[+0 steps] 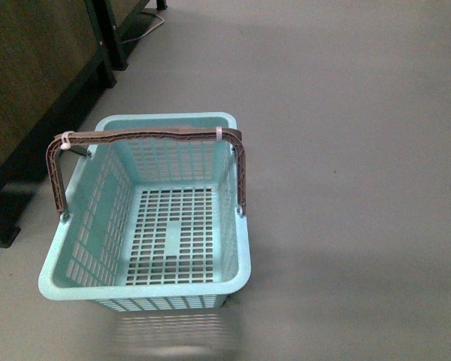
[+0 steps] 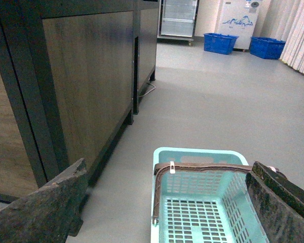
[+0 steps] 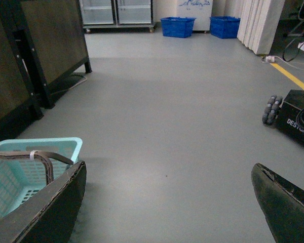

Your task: Pick mango and avocado into basket

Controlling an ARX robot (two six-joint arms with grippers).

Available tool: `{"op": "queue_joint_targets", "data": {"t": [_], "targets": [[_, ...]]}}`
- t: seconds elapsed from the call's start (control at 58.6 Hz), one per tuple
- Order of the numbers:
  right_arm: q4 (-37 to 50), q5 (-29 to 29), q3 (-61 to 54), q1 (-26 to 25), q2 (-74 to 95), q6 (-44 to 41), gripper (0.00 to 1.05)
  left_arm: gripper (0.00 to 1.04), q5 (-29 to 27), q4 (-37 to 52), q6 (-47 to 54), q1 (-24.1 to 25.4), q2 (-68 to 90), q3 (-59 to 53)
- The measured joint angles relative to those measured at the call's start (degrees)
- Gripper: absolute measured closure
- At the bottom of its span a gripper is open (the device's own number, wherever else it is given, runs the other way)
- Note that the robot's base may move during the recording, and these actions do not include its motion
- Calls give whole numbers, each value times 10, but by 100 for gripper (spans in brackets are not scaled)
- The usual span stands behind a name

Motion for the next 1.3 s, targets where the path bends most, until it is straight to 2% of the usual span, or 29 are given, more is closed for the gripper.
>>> {"op": "queue_joint_targets", "data": {"t": [0.478,0.546,0.614,0.717,0.819,0.887,0.99,1.161,1.297], "targets": [[0,0,0,0,0,0,9,9,0,0,0,0,0,0],[0,0,0,0,0,0,9,9,-83,-59,-76,-26,44,24],[0,0,0,0,0,0,9,9,-137,-47,-203,-37,134,42],[0,0,0,0,0,0,9,9,-134,66,-391,-35,291,57],[0,0,0,0,0,0,9,9,-129,225,-554,-35,481,83],[0,0,0,0,0,0,9,9,-127,339,-637,-41,623,110],[0,0,0,0,0,0,9,9,-123,464,-723,-56,793,154],[0,0,0,0,0,0,9,9,-122,588,-828,-81,1028,248],[0,0,0,0,0,0,9,9,-119,599,-884,-109,1168,341]]}}
